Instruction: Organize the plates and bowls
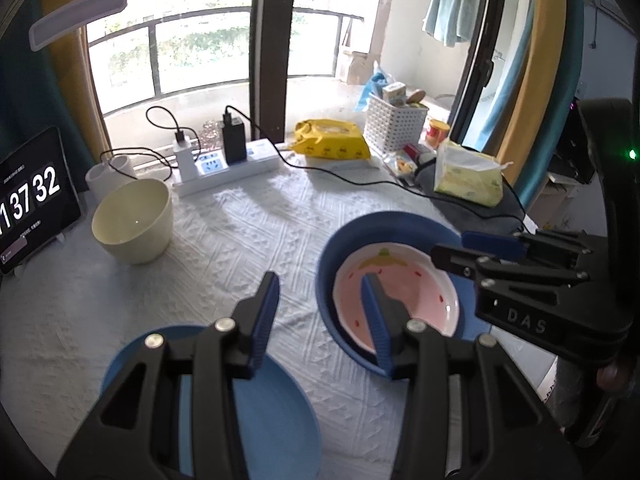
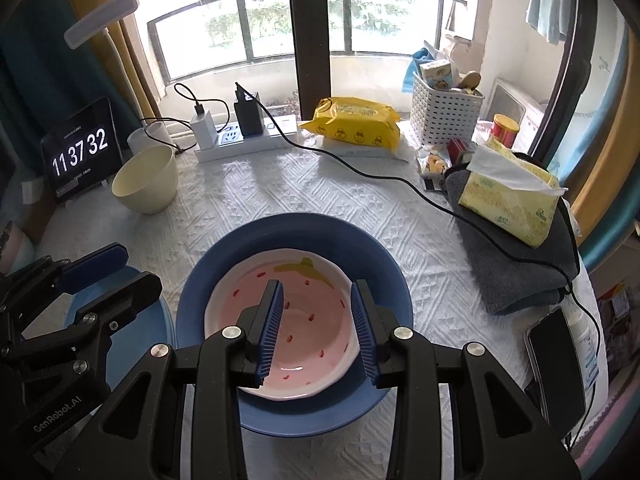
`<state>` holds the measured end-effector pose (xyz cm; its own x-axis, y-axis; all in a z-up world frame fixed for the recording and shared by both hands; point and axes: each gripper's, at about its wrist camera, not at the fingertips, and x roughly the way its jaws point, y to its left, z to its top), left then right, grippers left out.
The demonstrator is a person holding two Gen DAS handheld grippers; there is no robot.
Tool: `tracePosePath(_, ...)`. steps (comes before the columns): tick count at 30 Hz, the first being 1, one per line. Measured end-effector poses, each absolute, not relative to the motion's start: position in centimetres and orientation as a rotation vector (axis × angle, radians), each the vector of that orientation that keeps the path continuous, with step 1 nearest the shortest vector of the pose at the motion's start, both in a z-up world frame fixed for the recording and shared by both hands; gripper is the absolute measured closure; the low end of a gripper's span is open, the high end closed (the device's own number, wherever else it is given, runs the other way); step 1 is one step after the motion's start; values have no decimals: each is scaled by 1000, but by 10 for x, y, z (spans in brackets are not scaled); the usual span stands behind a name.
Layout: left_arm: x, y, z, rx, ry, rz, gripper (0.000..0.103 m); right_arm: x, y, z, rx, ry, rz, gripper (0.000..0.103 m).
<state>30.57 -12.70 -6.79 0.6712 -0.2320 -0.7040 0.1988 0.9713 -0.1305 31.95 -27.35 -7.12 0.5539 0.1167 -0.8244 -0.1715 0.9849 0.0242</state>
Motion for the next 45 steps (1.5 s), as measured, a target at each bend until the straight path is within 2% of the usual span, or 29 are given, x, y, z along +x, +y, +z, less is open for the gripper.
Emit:
tracePosePath(21,313,-79,-61,-100,764,-190,59,325,-231,-52,-105,915,223,66)
tracePosePath(45,331,-21,-62,-144,738,-108,59,355,-167,-55,-173,906,306,66)
